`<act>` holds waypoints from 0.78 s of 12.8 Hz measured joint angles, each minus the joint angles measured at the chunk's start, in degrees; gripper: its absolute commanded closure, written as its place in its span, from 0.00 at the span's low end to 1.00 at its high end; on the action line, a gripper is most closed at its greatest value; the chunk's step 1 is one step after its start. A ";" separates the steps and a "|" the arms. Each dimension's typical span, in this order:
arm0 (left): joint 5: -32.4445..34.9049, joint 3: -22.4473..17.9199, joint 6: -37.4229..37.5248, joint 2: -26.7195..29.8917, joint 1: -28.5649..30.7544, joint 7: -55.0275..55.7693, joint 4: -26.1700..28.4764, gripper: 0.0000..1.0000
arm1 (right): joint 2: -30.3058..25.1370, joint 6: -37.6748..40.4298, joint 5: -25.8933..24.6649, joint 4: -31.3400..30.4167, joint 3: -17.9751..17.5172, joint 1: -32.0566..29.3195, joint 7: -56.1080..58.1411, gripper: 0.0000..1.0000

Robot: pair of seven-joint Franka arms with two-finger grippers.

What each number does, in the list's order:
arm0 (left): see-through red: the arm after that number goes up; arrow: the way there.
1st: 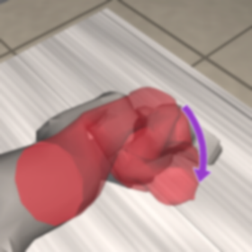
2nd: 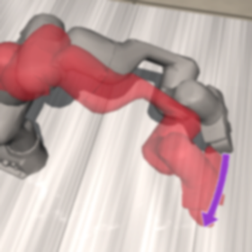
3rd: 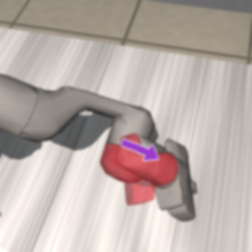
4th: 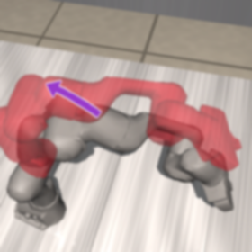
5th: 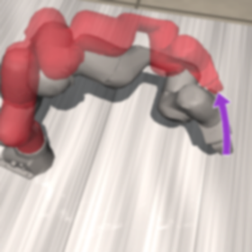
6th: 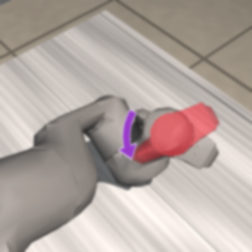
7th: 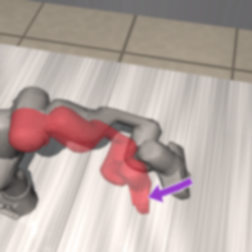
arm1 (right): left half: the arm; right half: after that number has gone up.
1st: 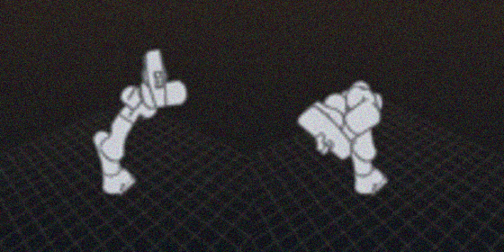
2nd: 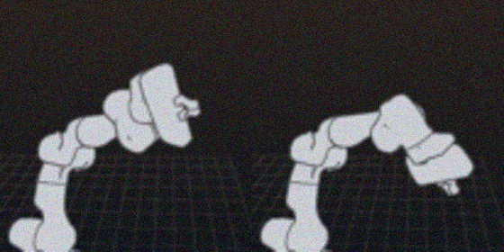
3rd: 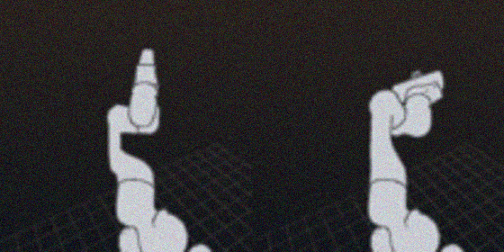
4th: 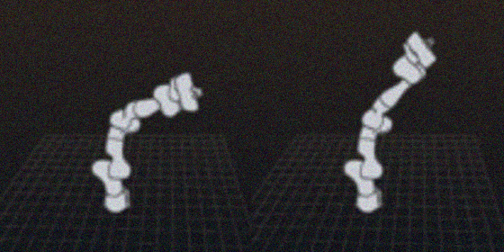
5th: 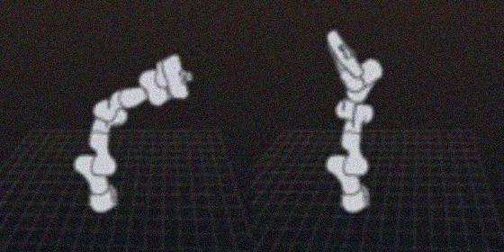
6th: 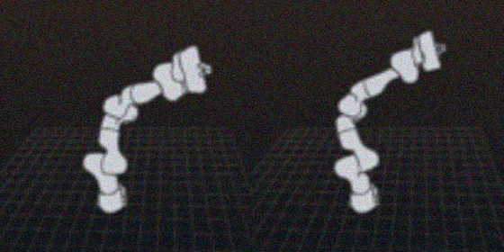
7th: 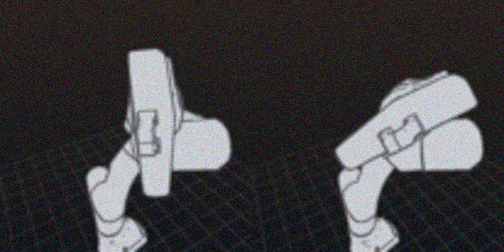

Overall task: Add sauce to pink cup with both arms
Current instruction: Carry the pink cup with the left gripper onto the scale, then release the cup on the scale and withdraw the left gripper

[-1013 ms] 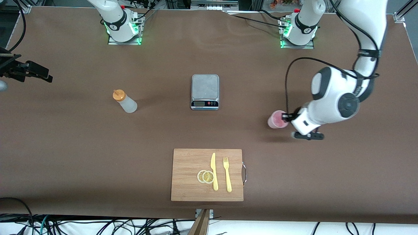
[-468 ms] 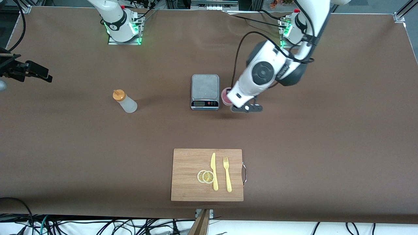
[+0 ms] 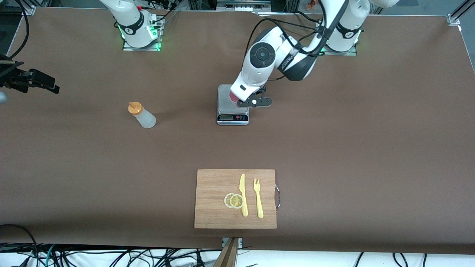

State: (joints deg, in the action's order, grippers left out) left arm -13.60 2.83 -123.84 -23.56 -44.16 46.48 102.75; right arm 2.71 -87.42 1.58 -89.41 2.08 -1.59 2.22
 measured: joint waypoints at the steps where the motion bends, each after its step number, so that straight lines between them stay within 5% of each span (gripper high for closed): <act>1: 0.00 0.00 -1.69 -0.06 -0.76 0.92 0.75 1.00 | 0.00 0.00 0.00 0.00 0.00 0.00 0.00 0.00; 10: 0.00 -0.14 -11.07 -1.08 -3.43 2.58 5.74 1.00 | 0.00 0.01 0.00 0.00 0.20 -0.01 0.00 0.00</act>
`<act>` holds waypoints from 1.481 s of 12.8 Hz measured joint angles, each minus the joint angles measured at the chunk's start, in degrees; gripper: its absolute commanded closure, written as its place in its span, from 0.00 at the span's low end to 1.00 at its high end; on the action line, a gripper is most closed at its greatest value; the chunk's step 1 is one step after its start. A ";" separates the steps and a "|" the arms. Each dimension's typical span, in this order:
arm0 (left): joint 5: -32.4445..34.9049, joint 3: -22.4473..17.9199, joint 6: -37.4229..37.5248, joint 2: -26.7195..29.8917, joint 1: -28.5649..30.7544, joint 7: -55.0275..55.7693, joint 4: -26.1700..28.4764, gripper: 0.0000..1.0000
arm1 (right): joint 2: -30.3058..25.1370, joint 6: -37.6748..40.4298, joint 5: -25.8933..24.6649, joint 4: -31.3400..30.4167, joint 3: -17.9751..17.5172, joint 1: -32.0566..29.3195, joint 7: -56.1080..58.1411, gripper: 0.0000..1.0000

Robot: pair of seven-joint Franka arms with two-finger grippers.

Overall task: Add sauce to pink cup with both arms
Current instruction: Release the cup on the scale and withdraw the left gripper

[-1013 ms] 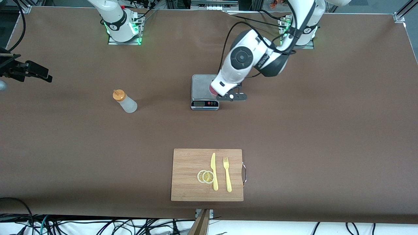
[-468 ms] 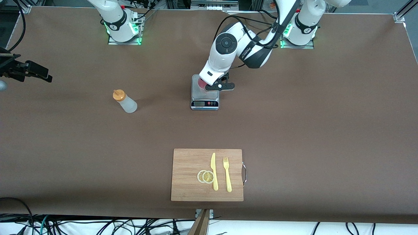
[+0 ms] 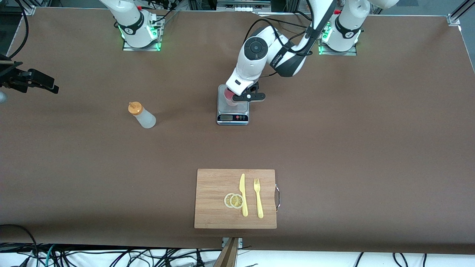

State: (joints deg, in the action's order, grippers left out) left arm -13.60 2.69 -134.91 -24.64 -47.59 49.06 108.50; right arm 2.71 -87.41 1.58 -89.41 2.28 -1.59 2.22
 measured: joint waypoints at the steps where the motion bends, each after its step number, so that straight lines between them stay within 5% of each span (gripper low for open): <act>1: 0.00 -0.01 -0.59 -0.50 -0.25 0.04 0.06 1.00 | 0.00 0.00 0.00 0.00 0.00 0.00 0.00 0.00; 3: 0.00 -0.08 -1.39 -1.00 -0.67 0.11 0.06 0.91 | 0.00 0.00 0.00 0.00 0.00 0.00 0.00 0.00; 4: 0.00 -0.11 -1.53 -0.98 -0.77 0.17 0.06 0.56 | 0.00 0.00 0.00 0.00 0.00 0.00 0.00 0.00; 6: 0.00 -0.12 -1.65 -1.11 -0.85 0.26 0.07 0.02 | 0.00 0.00 0.00 0.00 0.00 0.00 0.00 0.00; 10: 0.00 -0.44 -1.24 -0.08 -0.79 0.42 -0.66 0.00 | 0.00 1.35 0.00 0.00 0.00 0.00 0.00 0.00; 15: 0.01 -1.57 14.93 5.35 3.51 -0.82 -8.59 0.00 | 0.35 7.41 0.08 -0.01 -0.60 0.38 0.57 0.00; 19: 1.05 -2.34 26.38 7.81 13.25 -11.28 -16.49 0.00 | 1.82 9.12 0.26 -1.16 -0.51 0.30 17.36 0.00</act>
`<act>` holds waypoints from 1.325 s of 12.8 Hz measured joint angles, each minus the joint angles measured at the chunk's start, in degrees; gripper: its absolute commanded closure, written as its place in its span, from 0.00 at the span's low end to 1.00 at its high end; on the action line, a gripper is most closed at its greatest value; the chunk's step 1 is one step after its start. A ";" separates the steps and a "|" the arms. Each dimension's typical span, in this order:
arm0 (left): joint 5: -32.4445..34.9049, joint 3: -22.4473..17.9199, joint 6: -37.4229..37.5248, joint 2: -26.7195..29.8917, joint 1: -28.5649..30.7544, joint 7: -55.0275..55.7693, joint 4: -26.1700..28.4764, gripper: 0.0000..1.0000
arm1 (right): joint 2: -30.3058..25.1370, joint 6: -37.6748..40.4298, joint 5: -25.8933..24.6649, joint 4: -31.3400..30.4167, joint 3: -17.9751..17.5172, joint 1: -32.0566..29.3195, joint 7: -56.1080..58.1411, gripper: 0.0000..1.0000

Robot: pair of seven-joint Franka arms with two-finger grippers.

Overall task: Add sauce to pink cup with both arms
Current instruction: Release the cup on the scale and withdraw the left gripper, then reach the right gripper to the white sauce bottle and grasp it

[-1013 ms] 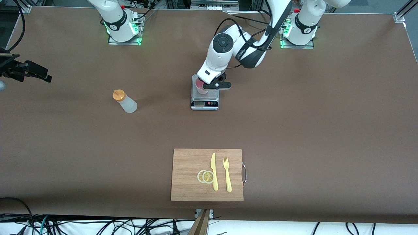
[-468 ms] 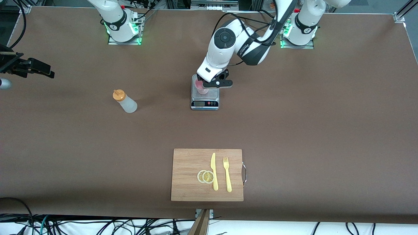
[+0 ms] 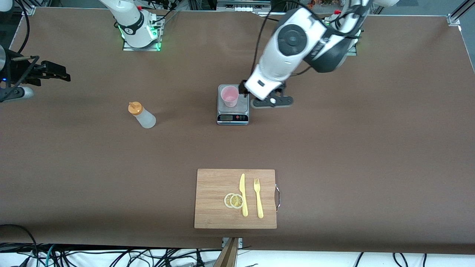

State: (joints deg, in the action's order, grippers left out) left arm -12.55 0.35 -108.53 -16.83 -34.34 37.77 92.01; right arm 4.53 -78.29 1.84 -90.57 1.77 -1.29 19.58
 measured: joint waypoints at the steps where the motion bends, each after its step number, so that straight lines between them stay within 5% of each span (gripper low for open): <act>1: 2.62 -0.10 0.70 0.84 2.57 -2.23 -0.59 0.00 | 0.57 0.00 0.65 -0.83 0.22 -0.09 5.61 0.00; 10: 6.80 -0.31 9.00 7.43 27.62 -28.86 -1.06 0.00 | 4.70 -11.86 21.60 -16.42 9.67 -0.73 52.71 0.00; 17: 6.80 -0.31 12.94 8.40 33.88 -38.31 -2.03 0.00 | 18.49 -12.74 39.95 -18.56 11.69 -5.01 96.82 0.00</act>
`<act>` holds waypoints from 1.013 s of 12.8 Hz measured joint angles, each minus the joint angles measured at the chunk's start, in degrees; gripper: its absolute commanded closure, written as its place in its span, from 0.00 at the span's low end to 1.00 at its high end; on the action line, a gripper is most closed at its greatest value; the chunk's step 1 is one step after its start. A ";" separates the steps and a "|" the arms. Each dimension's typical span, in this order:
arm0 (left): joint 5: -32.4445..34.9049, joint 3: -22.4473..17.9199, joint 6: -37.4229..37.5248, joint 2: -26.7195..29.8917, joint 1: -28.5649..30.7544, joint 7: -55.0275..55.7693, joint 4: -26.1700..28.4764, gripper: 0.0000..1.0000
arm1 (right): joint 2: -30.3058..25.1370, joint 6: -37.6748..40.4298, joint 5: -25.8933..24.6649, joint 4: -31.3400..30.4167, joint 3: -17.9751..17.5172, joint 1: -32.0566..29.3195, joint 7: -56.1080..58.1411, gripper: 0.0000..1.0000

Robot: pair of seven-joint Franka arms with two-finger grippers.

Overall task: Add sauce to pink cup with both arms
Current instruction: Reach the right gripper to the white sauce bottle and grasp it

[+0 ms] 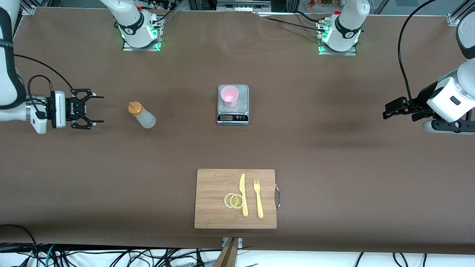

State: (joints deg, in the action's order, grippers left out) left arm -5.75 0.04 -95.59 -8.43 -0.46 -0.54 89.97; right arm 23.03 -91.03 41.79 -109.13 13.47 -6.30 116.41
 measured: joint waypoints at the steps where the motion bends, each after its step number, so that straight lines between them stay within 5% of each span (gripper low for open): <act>1: 0.00 0.01 0.18 -0.10 0.11 -0.19 0.00 0.00 | 2.06 0.01 1.80 0.00 -0.01 -0.16 4.96 0.00; 10: 0.00 0.12 0.71 -0.52 0.12 -0.32 0.00 0.00 | 17.05 7.34 16.44 1.10 -1.92 0.02 33.71 0.00; 13: 0.00 0.12 0.76 -0.52 0.13 -0.32 0.00 0.00 | 20.86 9.14 17.70 3.08 -4.41 0.26 37.19 0.15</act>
State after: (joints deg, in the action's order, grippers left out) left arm -5.75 0.16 -94.83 -8.95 -0.33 -0.86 89.98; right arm 43.89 -81.89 59.49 -106.05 9.06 -6.04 153.59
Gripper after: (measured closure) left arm 0.000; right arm 0.018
